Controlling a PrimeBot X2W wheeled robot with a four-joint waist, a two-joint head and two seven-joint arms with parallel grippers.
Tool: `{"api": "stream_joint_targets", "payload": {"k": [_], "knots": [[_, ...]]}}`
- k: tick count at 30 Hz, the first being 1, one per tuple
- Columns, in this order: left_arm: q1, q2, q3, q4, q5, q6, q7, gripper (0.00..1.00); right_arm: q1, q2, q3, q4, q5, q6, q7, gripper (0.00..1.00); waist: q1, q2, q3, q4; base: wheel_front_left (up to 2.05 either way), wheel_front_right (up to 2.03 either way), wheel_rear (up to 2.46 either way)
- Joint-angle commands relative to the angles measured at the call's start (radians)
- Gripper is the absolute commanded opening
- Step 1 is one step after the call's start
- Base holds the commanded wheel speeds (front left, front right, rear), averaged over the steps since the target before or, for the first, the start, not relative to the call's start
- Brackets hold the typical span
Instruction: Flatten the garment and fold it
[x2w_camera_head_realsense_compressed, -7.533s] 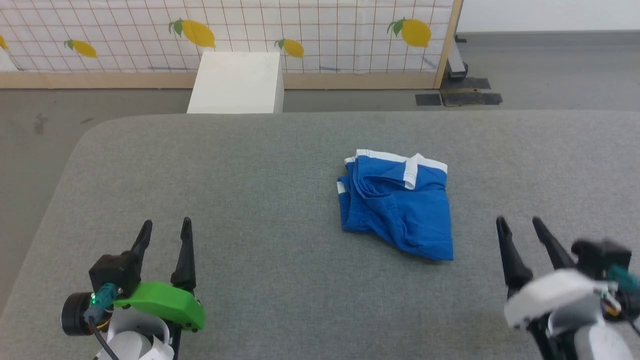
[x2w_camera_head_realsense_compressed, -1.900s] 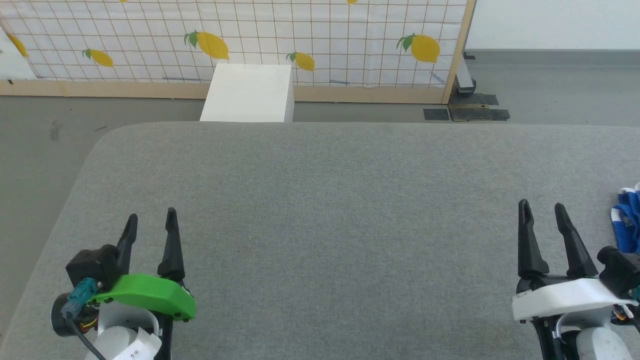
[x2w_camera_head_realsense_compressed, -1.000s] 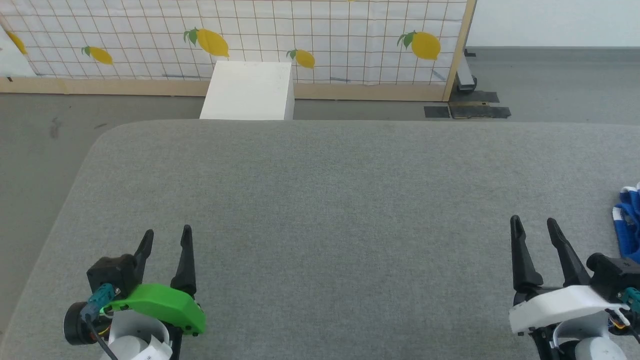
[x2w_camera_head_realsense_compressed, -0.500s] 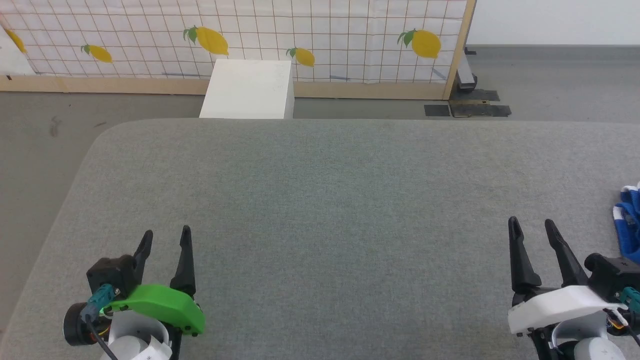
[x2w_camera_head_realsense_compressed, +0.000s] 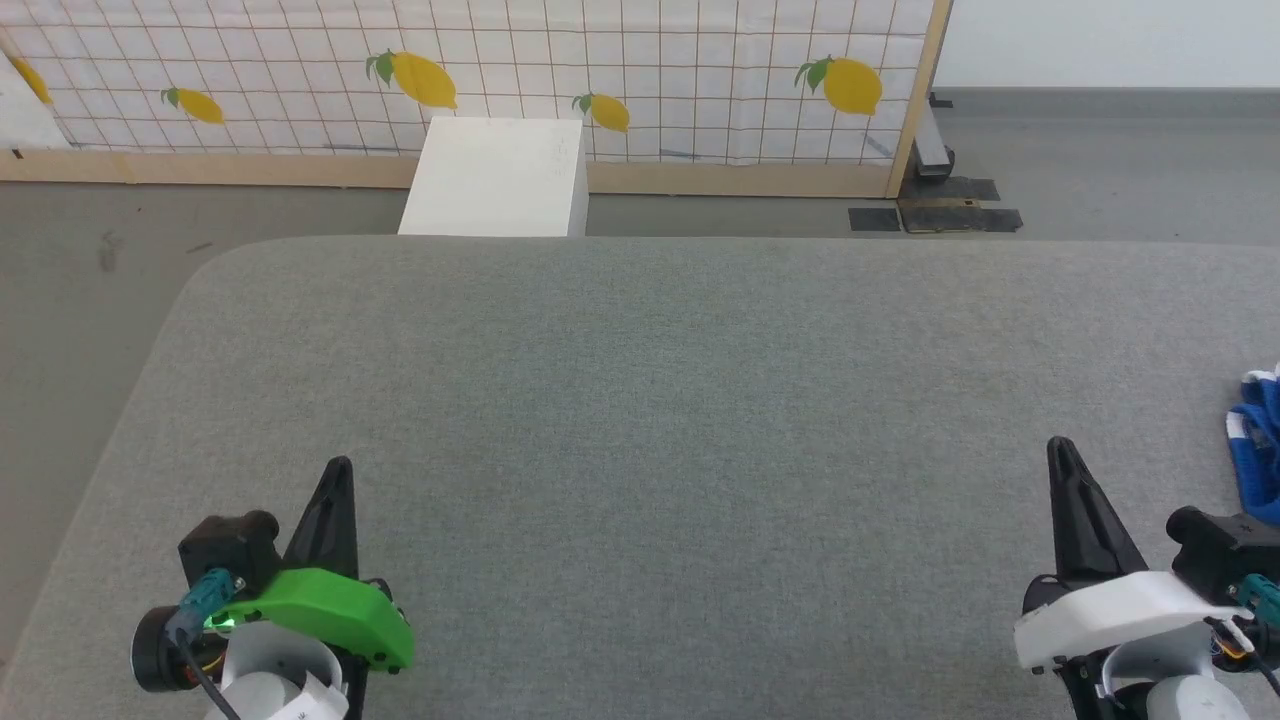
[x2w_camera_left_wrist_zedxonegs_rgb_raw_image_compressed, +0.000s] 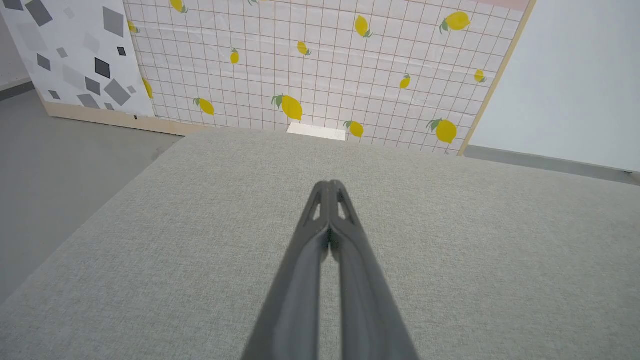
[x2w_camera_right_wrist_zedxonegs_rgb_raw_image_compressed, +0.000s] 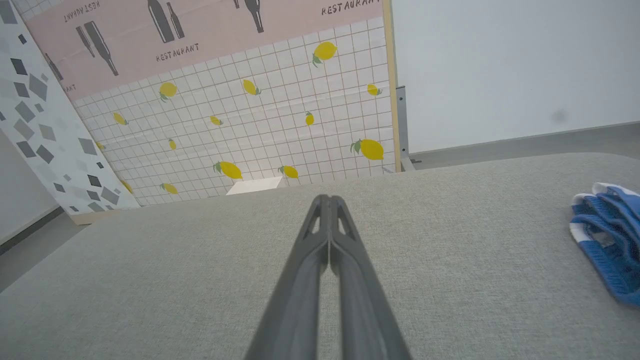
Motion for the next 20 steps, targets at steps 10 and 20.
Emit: {"api": "stream_joint_targets", "payload": {"k": [10,20], "knots": [[0.010,-0.027,0.028,-0.018,0.056,-0.016,0.018,0.00,0.002,0.000,0.010,-0.016,-0.027,0.000,0.017,0.00,0.0000,0.0000,0.000,-0.003,0.00,0.00,0.00],[0.017,-0.049,0.049,-0.031,0.098,-0.028,0.033,0.00,0.004,0.000,0.017,-0.027,-0.047,0.000,0.029,0.00,0.0000,0.0000,0.000,-0.005,0.00,0.00,0.00]]}}
